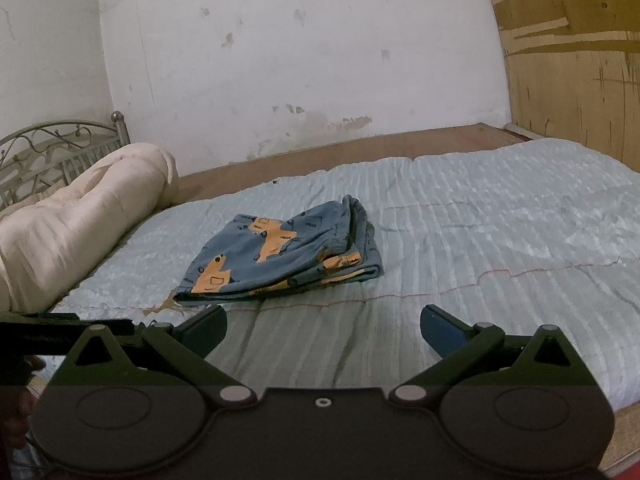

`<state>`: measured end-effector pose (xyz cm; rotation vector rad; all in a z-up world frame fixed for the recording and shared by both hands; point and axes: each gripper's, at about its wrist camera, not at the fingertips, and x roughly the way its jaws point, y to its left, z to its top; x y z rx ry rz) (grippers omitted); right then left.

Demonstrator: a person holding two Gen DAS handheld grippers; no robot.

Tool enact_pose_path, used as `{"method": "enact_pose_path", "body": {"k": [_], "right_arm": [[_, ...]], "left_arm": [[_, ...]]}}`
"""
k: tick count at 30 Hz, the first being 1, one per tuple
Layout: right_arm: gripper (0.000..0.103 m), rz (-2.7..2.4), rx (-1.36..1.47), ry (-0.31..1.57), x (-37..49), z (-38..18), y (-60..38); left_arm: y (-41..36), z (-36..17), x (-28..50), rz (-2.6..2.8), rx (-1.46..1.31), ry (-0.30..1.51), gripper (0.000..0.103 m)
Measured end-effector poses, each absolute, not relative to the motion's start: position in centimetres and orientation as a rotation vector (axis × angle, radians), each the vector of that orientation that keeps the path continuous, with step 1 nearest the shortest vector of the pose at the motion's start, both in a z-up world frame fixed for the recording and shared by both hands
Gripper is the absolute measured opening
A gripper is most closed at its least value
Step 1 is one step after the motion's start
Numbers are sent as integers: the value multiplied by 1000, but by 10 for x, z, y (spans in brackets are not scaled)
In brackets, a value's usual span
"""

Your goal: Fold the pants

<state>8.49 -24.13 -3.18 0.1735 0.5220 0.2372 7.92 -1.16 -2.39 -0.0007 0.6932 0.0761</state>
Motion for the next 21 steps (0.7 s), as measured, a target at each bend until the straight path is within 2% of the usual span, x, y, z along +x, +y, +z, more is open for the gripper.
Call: {"method": "enact_pose_path", "body": {"k": [21], "right_arm": [[102, 238, 177, 558, 97, -40, -241]], "left_arm": [[-4, -29, 92, 36, -52, 735, 103]]}}
